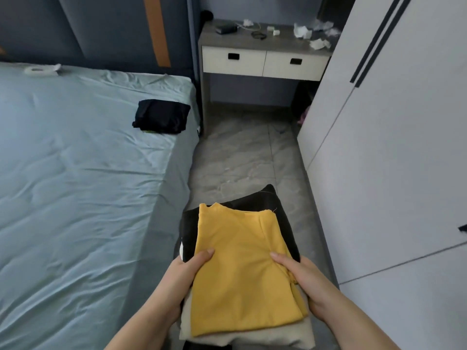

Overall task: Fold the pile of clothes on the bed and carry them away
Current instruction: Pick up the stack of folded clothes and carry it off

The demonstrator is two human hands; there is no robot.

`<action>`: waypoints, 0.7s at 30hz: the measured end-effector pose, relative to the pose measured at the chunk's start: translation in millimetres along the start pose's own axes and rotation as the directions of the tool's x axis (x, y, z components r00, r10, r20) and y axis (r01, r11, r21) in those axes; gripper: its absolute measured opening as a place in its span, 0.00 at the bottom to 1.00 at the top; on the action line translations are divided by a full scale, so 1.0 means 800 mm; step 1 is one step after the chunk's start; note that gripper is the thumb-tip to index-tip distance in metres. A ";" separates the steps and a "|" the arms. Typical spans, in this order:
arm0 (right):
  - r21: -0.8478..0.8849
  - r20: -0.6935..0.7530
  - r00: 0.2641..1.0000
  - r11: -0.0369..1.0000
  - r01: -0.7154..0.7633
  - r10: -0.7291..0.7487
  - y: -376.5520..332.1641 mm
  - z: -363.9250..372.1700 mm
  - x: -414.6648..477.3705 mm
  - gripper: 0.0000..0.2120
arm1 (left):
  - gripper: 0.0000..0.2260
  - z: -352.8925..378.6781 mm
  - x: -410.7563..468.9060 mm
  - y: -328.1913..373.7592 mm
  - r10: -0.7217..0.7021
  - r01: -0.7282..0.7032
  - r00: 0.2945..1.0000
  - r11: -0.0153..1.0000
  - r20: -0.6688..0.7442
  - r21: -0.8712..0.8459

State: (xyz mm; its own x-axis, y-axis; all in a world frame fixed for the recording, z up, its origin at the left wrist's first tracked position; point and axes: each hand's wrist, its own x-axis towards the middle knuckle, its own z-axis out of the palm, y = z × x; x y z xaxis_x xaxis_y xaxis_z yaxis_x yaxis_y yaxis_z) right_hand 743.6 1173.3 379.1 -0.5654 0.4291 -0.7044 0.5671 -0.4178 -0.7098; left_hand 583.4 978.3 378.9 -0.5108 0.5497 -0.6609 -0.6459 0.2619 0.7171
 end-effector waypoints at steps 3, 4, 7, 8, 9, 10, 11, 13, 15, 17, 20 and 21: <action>-0.009 -0.003 1.000 1.000 0.000 0.000 -0.052 0.019 0.044 0.41 | 0.20 -0.016 0.046 0.056 -0.002 0.002 1.000 1.000 0.003 0.007; -0.006 0.003 1.000 1.000 0.008 -0.008 -0.068 0.024 0.058 0.41 | 0.20 -0.020 0.061 0.074 -0.002 0.002 1.000 1.000 0.013 0.005; 0.010 -0.016 1.000 1.000 0.006 -0.006 -0.113 0.031 0.098 0.41 | 0.19 -0.024 0.104 0.122 -0.002 0.001 0.999 1.000 0.033 0.023; 0.012 -0.022 1.000 1.000 0.000 0.000 -0.127 0.032 0.112 0.42 | 0.19 -0.023 0.119 0.137 -0.005 0.004 0.999 1.000 0.033 0.025; 0.013 -0.026 1.000 1.000 -0.007 0.007 -0.141 0.032 0.124 0.42 | 0.18 -0.021 0.133 0.151 -0.013 0.012 1.000 1.000 0.029 0.025; 0.014 -0.029 0.999 1.000 -0.013 0.014 -0.153 0.031 0.139 0.42 | 0.18 -0.020 0.148 0.164 -0.020 0.020 0.999 1.000 0.024 0.024; 0.011 -0.034 0.999 1.000 -0.017 0.017 -0.166 0.030 0.155 0.42 | 0.18 -0.019 0.164 0.176 -0.026 0.025 0.999 0.999 0.020 0.023; 0.004 -0.033 0.999 1.000 -0.009 0.009 -0.196 0.029 0.186 0.40 | 0.20 -0.019 0.197 0.199 -0.026 0.025 1.000 1.000 0.010 0.014; 0.001 -0.013 1.000 1.000 -0.001 0.001 -0.227 0.025 0.223 0.38 | 0.20 -0.015 0.231 0.228 -0.021 0.021 1.000 1.000 0.009 0.002; -0.028 0.014 1.000 1.000 -0.003 0.003 -0.261 0.018 0.264 0.33 | 0.20 -0.010 0.268 0.254 -0.021 0.021 1.000 1.000 -0.007 -0.006; -0.064 0.045 0.999 0.998 0.023 -0.020 -0.328 0.011 0.323 0.23 | 0.20 0.001 0.316 0.300 -0.003 0.000 0.999 0.998 -0.046 -0.058; -0.084 0.055 0.998 0.996 0.032 -0.027 -0.350 0.007 0.344 0.22 | 0.20 0.004 0.333 0.315 -0.008 0.002 0.997 0.997 -0.073 -0.080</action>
State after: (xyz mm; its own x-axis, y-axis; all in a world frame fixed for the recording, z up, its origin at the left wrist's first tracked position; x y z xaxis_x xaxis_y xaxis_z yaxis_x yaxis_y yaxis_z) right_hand 426.1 1403.4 384.0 -0.6131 0.3954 -0.6840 0.5968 -0.3355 -0.7289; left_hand 286.8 1193.3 384.1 -0.5461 0.4882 -0.6807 -0.6901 0.1985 0.6960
